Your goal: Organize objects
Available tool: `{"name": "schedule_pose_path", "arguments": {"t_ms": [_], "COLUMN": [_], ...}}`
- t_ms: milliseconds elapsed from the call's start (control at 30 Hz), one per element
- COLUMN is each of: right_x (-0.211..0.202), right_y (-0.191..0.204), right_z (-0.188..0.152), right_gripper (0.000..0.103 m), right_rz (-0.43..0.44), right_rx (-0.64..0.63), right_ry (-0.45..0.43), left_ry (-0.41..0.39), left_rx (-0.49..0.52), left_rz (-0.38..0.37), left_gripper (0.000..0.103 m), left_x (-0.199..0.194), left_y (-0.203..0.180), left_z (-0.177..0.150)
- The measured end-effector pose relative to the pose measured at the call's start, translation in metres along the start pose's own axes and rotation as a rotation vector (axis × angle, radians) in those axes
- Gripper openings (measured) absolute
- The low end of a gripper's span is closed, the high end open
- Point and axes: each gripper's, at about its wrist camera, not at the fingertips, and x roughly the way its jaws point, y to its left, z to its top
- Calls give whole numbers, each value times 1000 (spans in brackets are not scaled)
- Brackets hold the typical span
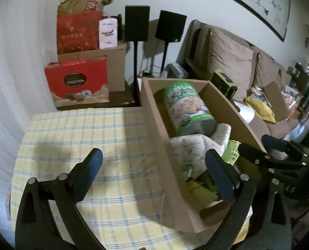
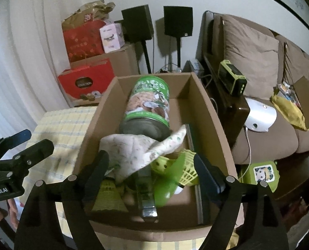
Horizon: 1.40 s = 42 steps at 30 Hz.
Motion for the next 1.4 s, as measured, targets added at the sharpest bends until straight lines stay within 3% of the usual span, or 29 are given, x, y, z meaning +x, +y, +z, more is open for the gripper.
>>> {"name": "schedule_pose_path", "arguments": {"t_ms": [167,300,600,767,1067,1233,1400], "right_x": [-8,-17,-39,-48,-63,-76,-89], "right_y": [12,21,45,54,58,62,65], "right_z": [2,3,0,-4,-18,-29,-41], "right_gripper": [88,102,103,103,103,103,103], "right_rz": [14,21,14,4,20,36,57], "right_rx": [-20,-34,-79,-83,-67,-67,-59], "right_ry": [-17,-37,-82,-104,-120,-134,-145], "left_ry": [-13,-25,-76,-51,-72,-135,-107], "left_rx": [-11,11,-32,-62,-68,-66,-54], "left_rz": [-3,27,55,44,92,193,187], "left_gripper": [99,99,103,103,103,103,103], "left_x": [-13,-23,-53,-62,-81,-104,-110], "left_y": [12,17,35,45,55,59,60], "left_z": [-3,-7,-16,-20,-40,-53,-63]}}
